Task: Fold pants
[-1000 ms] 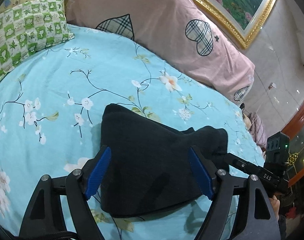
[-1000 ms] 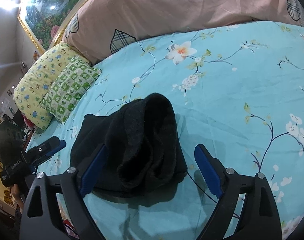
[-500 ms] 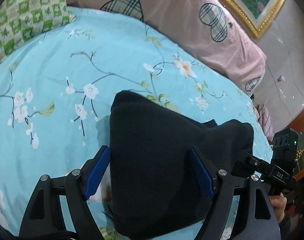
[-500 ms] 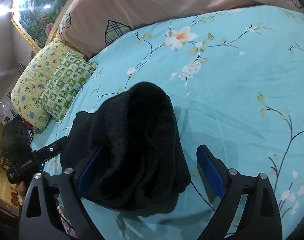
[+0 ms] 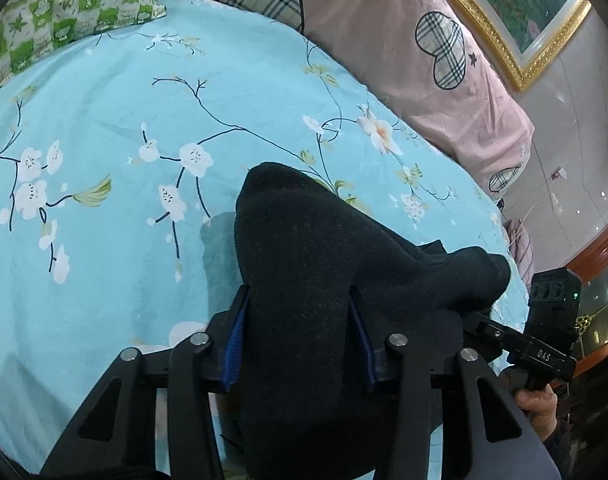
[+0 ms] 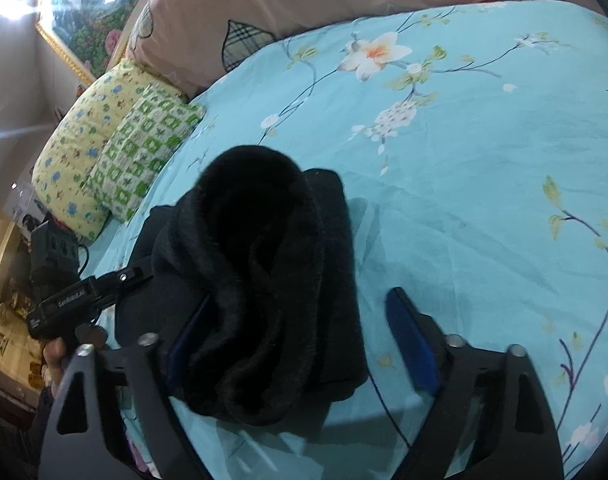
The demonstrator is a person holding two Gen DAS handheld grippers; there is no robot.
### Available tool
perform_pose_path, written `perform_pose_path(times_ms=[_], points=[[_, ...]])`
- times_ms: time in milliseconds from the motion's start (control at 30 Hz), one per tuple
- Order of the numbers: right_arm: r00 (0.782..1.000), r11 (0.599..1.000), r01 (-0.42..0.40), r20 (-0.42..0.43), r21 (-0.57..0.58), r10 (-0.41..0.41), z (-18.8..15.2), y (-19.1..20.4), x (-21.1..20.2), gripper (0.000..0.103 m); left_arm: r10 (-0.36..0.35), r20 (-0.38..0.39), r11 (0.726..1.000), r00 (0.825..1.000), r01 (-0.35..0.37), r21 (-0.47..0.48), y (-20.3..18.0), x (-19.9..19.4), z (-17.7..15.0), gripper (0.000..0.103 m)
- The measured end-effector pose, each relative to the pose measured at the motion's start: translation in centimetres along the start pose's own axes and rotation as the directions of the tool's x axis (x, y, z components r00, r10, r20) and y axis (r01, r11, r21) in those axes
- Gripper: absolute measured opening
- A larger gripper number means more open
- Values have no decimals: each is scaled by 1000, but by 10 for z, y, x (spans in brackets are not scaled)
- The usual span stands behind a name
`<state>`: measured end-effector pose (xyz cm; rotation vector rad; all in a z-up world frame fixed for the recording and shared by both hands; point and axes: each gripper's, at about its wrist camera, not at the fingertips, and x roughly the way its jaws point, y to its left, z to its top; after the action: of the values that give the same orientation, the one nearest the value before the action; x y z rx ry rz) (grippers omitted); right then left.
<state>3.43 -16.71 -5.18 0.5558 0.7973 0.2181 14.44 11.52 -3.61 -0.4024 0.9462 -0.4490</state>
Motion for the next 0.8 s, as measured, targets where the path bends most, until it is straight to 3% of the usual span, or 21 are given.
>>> perform_pose_path(times_ms=[33,300,600,800], points=[[1000,1000,-26,-13,8,26,0,-1,2,65,-1,3,1000,1000,1,-1,-1,0,0,41],[999,999,-52,-11,14,52,-1,7,-4,47,-30,21,999,999,30,-10,-5,-12,1,31],[994,993,-110,18,-32,111,7,37,-16,43,-50,106,997,993,56,-49,-1,-65,-1,29],[986,984,-165,5,-74,166,15,69,-6,43,-13,169,997,986,25,-70,17,-105,4,29]])
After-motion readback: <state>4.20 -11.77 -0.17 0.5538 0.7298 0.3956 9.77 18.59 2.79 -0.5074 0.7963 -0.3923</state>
